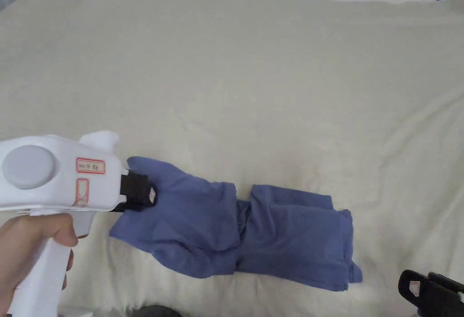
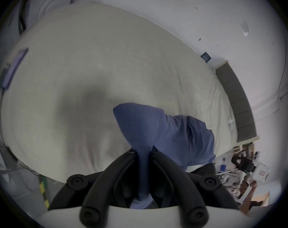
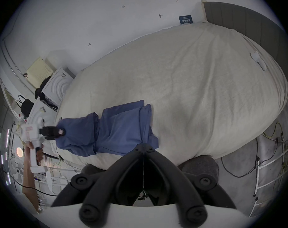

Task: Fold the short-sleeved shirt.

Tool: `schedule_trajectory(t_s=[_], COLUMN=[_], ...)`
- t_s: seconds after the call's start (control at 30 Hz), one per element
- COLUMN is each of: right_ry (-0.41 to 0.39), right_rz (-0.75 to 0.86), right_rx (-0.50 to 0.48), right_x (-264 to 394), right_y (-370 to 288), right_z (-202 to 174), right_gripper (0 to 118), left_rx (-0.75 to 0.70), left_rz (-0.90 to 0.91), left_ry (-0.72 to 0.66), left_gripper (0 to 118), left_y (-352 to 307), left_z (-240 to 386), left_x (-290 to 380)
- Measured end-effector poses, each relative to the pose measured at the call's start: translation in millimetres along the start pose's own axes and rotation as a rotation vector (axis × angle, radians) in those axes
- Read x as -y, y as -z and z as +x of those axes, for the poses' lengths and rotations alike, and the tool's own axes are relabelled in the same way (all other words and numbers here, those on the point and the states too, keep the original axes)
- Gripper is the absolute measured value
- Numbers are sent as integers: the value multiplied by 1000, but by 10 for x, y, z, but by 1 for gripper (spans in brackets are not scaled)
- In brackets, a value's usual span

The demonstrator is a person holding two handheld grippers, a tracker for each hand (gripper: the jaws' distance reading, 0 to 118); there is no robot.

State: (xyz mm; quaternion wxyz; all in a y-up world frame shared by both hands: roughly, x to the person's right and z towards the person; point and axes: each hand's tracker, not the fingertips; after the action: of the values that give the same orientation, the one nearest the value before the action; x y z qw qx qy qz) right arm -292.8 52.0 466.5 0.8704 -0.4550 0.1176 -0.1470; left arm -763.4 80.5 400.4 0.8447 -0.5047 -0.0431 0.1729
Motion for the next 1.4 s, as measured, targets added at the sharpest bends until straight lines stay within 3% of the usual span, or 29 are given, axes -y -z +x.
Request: schedule_trajectory(t_s=[0.23, 0.53, 0.57, 0.6, 0.63, 0.67, 0.7, 0.73, 0.83, 0.93, 0.97, 1.0, 1.03, 1.07, 1.1, 1.27, 1.33, 1.4], right_ry=[41, 139, 151, 162, 176, 184, 190, 197, 206, 207, 208, 206, 201, 198, 197, 185, 194, 191], right_rz=[47, 77, 75, 73, 76, 78, 79, 79, 93, 101, 97, 92, 85, 77, 68, 22, 18, 12], right_rx=[-1, -33, -29, -27, -23, -21, -19, -14, -3, -15, -19, -24, -31, -40, -49, -95, -99, -106], right_x=[176, 356, 358, 357, 355, 350, 346, 336, 313, 284, 269, 261, 254, 250, 245, 246, 277, 289], right_y=[-296, -507, -508, -510, -513, -521, -533, -552, -636, -640, -614, -586, -551, -515, -479, -366, -387, -437], right_z=[311, 746, 785, 827, 865, 898, 921, 938, 961, 966, 961, 953, 944, 932, 922, 852, 848, 859], right_gripper=[1, 1, 1, 1, 1, 1, 1, 1, 1, 1, 1, 1, 1, 1, 1, 1, 1, 1], left_rx=[-211, -299, -315, -351, -356, -356, -335, -300, -184, -85, -74, -77, -53, -73, -140, -857, -1024, -1042], left_rz=[-59, -141, -154, -164, -168, -168, -174, -202, -180, -202, -228, -222, -147, -74, -39, 53, 20, -85], left_ry=[186, 360, 373, 423, 435, 480, 497, 517, 496, 451, 424, 433, 404, 350, 292, 327, 417, 481], left_gripper=[7, 8, 14, 30, 63, 109, 118, 111, 111, 106, 77, 77, 63, 29, 0, 0, 0, 0], left_y=[39, 1107, 1272, 1477, 1668, 1866, 2029, 2187, 2184, 1829, 1675, 1523, 1316, 1165, 1068, 1278, 1725, 2139], left_z=[1298, 2686, 2813, 2981, 3117, 3248, 3342, 3453, 3550, 3517, 3380, 3183, 2987, 2751, 2557, 1964, 2027, 2264], left_x=[-29, 245, 317, 415, 519, 630, 729, 841, 1132, 883, 808, 801, 747, 683, 618, 508, 572, 750])
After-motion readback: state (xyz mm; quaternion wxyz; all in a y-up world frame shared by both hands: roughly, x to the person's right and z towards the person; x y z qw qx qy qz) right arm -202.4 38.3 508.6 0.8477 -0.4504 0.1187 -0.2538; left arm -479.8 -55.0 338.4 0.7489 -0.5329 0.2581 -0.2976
